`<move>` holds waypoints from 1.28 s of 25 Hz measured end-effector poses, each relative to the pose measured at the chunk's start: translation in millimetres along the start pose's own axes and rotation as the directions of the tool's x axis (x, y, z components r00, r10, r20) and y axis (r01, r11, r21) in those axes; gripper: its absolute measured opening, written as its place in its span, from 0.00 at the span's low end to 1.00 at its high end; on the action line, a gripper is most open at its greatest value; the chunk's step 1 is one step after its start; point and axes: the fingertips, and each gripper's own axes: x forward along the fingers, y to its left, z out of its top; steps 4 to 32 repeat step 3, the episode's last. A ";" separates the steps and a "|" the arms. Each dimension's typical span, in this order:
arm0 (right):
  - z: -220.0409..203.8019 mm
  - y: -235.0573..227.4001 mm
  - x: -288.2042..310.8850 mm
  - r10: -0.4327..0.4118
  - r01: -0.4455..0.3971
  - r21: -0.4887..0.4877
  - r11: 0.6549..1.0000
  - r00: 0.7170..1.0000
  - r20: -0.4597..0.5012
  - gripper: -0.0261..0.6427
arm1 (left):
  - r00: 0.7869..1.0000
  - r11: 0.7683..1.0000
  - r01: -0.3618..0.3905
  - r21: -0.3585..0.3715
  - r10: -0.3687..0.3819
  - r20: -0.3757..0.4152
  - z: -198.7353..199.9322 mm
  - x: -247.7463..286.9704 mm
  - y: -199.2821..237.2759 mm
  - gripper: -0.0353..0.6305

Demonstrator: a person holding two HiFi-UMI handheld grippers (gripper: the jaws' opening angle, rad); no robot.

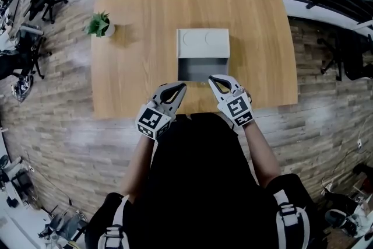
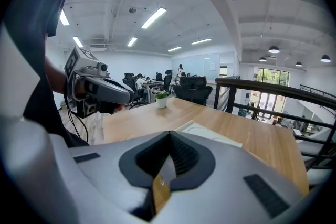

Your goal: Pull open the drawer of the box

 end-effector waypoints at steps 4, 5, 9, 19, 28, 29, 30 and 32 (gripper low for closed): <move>-0.6 -0.6 0.6 -0.007 0.007 0.010 1.000 1.000 -0.003 0.08 | 1.000 1.000 0.009 0.003 -0.009 0.003 2.8 0.0 1.0 0.09; -0.6 -0.6 0.6 -0.007 0.007 0.010 1.000 1.000 -0.003 0.08 | 1.000 1.000 0.009 0.003 -0.009 0.003 2.8 0.0 1.0 0.09; -0.6 -0.6 0.6 -0.007 0.007 0.010 1.000 1.000 -0.003 0.08 | 1.000 1.000 0.009 0.003 -0.009 0.003 2.8 0.0 1.0 0.09; -0.6 -0.6 0.6 -0.007 0.007 0.010 1.000 1.000 -0.003 0.08 | 1.000 1.000 0.009 0.003 -0.009 0.003 2.8 0.0 1.0 0.09; -0.6 -0.6 0.6 -0.007 0.007 0.010 1.000 1.000 -0.003 0.08 | 1.000 1.000 0.009 0.003 -0.009 0.003 2.8 0.0 1.0 0.09; -0.6 -0.6 0.6 -0.007 0.007 0.010 1.000 1.000 -0.003 0.08 | 1.000 1.000 0.009 0.003 -0.009 0.003 2.8 0.0 1.0 0.09; -0.6 -0.6 0.6 -0.007 0.007 0.010 1.000 1.000 -0.003 0.08 | 1.000 1.000 0.009 0.003 -0.009 0.003 2.8 0.0 1.0 0.09; -0.6 -0.6 0.6 -0.007 0.007 0.010 1.000 1.000 -0.003 0.08 | 1.000 1.000 0.009 0.003 -0.009 0.003 2.8 0.0 1.0 0.09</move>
